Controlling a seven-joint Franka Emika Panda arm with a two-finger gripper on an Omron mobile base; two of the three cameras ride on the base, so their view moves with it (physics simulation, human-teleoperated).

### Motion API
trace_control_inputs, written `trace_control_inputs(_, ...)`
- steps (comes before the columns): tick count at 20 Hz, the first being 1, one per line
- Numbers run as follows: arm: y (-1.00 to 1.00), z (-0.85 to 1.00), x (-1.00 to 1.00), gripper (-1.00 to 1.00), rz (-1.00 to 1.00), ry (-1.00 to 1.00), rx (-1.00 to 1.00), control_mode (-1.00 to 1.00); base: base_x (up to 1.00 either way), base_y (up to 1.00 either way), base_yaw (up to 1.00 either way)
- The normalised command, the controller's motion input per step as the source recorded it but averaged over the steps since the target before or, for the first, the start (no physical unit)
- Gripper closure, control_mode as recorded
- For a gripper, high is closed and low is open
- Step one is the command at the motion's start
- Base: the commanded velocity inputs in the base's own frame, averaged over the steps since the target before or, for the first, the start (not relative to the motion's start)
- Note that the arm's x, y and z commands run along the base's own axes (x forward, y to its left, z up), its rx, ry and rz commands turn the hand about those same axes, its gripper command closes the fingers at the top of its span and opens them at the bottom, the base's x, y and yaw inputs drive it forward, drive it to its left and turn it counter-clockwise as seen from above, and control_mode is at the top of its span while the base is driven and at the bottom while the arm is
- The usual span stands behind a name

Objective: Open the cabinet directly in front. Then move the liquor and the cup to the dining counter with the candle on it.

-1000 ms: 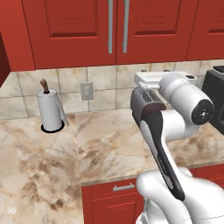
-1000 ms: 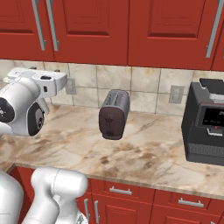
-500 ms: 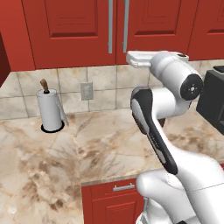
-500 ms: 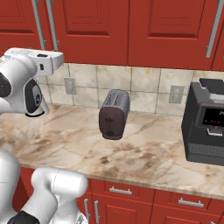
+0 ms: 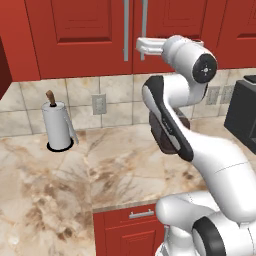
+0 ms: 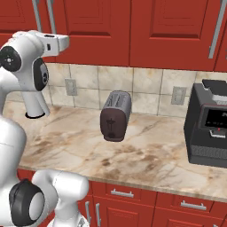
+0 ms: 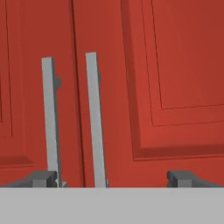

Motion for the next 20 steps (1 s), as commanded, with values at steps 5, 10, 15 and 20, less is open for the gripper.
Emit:
trace_control_inputs(5, 0.43, 0.00, 0.47, -1.00, 0.03, 0.00, -0.01, -1.00, 0.00, 0.00, 0.00)
trace_control_inputs(10, 0.00, 0.00, 0.05, -1.00, 0.00, 0.00, 0.00, -1.00, 0.00, 0.00, 0.00)
trace_control_inputs(15, 0.01, 0.00, 0.41, -1.00, 0.00, 0.01, 0.00, -1.00, 0.00, 0.00, 0.00)
trace_control_inputs(20, 0.04, 0.00, 0.59, -1.00, 0.00, 0.04, 0.00, -1.00, 0.00, 0.00, 0.00)
